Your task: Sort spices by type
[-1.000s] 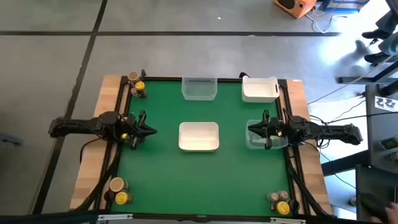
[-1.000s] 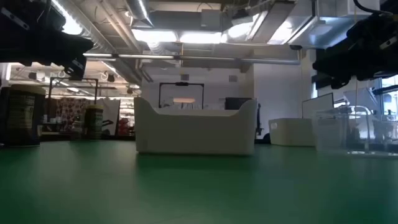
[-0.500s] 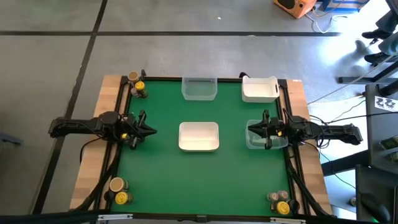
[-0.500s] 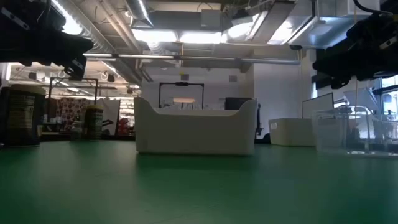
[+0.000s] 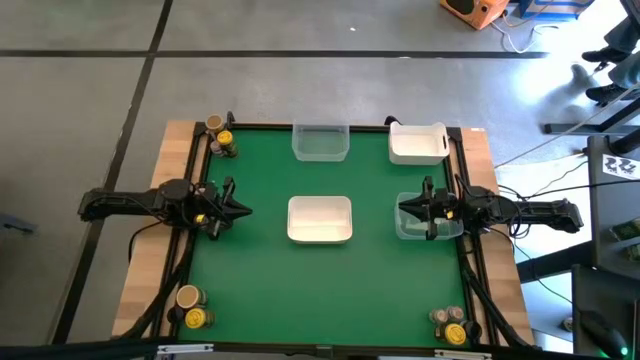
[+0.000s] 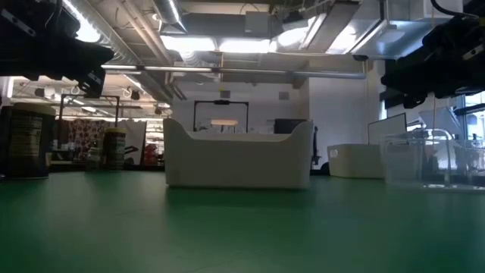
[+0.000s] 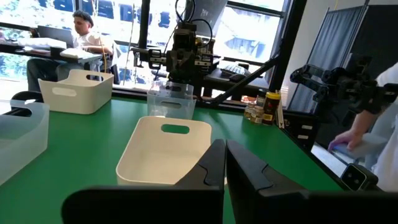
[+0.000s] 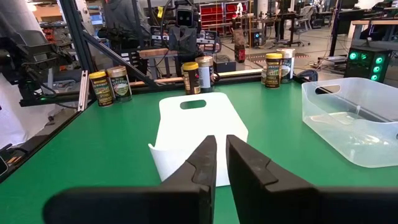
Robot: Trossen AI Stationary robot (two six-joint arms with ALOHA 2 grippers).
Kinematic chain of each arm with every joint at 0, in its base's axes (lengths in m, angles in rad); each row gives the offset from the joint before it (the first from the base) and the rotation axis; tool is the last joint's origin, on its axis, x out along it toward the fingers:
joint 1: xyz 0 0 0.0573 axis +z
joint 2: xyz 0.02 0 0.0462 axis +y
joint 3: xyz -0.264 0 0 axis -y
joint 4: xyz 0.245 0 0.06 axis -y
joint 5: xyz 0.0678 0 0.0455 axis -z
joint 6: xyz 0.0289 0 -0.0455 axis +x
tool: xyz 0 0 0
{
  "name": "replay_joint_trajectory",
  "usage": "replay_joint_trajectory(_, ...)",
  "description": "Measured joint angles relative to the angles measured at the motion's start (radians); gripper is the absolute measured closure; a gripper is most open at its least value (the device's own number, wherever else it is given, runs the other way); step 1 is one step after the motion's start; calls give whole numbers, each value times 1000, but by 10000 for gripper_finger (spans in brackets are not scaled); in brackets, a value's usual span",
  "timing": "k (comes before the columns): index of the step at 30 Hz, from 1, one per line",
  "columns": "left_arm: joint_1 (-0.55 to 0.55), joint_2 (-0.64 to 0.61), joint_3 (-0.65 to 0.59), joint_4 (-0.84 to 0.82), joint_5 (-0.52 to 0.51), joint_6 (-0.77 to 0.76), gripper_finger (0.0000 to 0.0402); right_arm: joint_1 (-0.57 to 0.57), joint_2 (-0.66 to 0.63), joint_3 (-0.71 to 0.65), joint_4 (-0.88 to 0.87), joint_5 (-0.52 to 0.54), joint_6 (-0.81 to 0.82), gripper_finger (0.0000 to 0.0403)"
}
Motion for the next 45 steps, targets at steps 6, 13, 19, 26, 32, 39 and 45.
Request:
replay_joint_trajectory(6,0,0,0,0,0,0,402,0,0,0,0,0,0,364)
replay_joint_trajectory(13,0,0,0,0,0,0,402,0,0,0,0,0,0,364)
replay_joint_trajectory(19,0,0,0,0,0,0,402,0,0,0,0,0,0,364)
replay_joint_trajectory(26,0,0,0,0,0,0,402,0,0,0,0,0,0,364)
replay_joint_trajectory(32,0,0,0,0,0,0,402,0,0,0,0,0,0,364)
replay_joint_trajectory(39,0,0,-1,17,1,0,402,0,0,0,0,0,0,364)
replay_joint_trajectory(45,0,0,-1,100,-3,-75,402,0,0,0,1,1,-61,364)
